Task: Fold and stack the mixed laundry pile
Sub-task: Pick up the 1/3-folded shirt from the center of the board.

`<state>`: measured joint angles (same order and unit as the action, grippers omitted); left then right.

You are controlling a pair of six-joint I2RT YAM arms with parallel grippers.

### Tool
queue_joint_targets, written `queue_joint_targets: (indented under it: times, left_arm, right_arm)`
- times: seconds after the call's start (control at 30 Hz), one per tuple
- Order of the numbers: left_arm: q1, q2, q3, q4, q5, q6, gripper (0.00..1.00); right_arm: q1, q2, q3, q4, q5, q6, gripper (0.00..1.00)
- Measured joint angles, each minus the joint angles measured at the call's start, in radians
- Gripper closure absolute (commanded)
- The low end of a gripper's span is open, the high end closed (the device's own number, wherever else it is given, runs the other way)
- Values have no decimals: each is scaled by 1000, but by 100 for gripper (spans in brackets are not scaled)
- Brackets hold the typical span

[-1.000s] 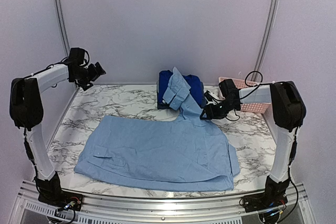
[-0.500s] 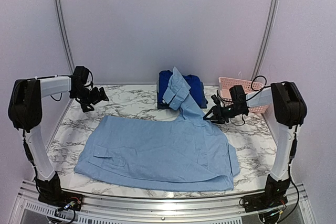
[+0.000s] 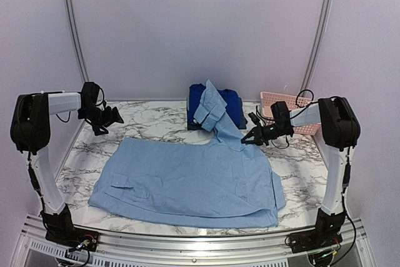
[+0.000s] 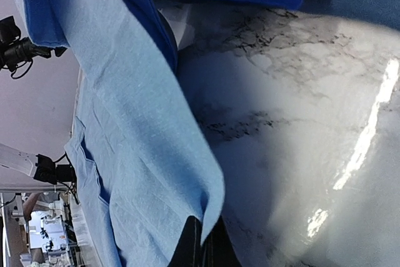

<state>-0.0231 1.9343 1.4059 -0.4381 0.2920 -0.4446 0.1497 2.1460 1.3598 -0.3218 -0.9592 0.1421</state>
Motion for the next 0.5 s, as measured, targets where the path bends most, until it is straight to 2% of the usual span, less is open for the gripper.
queue_joint_targets:
  times: [0.27,0.33,0.43,0.5]
  left_arm:
    - [-2,54,2,-45,7,65,40]
    - [-4,59,5,-58,4,93,43]
    - [-14,65,18,-81,-16,135,43]
    - [-27,72,32,-92,-32,167,43]
  right_arm:
    - [-16,-13,55,-111,141,-73,100]
    - [-17,-16,69,-130,197,-92,100]
    - [-18,-18,78,-154,261,-105,77]
    - [-19,-18,89,-170,292,-116,72]
